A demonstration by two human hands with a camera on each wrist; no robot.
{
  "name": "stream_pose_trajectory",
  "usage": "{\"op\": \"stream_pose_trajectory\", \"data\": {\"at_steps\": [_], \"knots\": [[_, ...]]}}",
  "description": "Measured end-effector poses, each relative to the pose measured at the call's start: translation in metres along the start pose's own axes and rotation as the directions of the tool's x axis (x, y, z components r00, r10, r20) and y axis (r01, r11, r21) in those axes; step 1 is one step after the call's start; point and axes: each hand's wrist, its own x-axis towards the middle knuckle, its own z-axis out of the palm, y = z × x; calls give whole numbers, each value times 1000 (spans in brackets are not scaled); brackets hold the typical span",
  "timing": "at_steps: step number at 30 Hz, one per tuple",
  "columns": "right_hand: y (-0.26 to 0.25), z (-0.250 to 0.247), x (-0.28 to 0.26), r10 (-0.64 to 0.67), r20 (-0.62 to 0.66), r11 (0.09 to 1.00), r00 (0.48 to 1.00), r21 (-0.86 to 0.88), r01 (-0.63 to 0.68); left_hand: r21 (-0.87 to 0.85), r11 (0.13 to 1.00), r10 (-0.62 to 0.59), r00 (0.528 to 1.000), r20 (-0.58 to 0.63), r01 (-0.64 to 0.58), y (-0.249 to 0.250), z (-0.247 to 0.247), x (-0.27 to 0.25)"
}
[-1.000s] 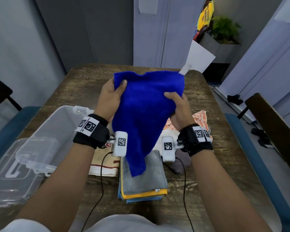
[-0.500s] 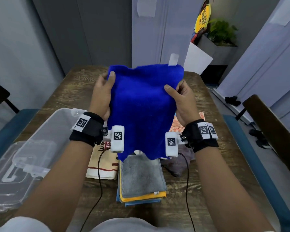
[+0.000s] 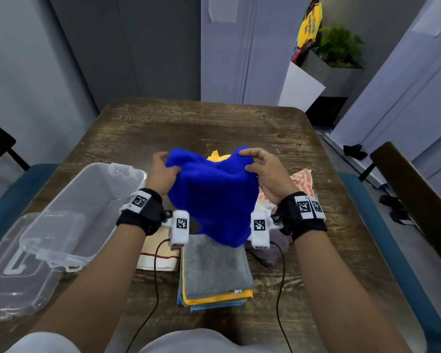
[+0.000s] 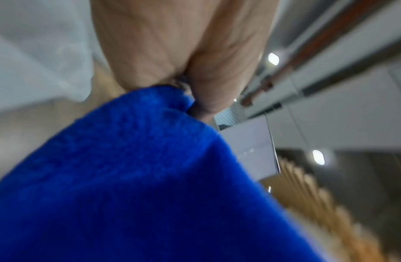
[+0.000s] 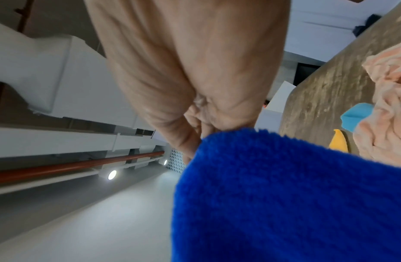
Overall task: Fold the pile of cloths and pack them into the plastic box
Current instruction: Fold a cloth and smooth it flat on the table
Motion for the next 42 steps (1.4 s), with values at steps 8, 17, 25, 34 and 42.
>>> {"op": "stream_pose_trajectory", "data": {"at_steps": [8, 17, 25, 34, 42], "knots": [[-6, 20, -9, 69, 310, 987, 948, -158, -20, 62, 950, 253, 875, 413, -305, 18, 31, -35], [-1, 3, -10, 120, 330, 987, 937, -142, -76, 104, 889, 422, 887, 187, -445, 36, 30, -21], [54, -3, -13, 402, 273, 554, 874, -833, 6, 174, 764, 625, 780, 36, -621, 94, -2, -20], [107, -15, -30, 274, 233, 772, 933, -632, -69, 284, 716, 663, 749, 11, -638, 117, -36, -10], [134, -22, -25, 243, 195, 674, 950, -738, -21, 191, 686, 721, 691, -51, -702, 134, -34, -24]]}}
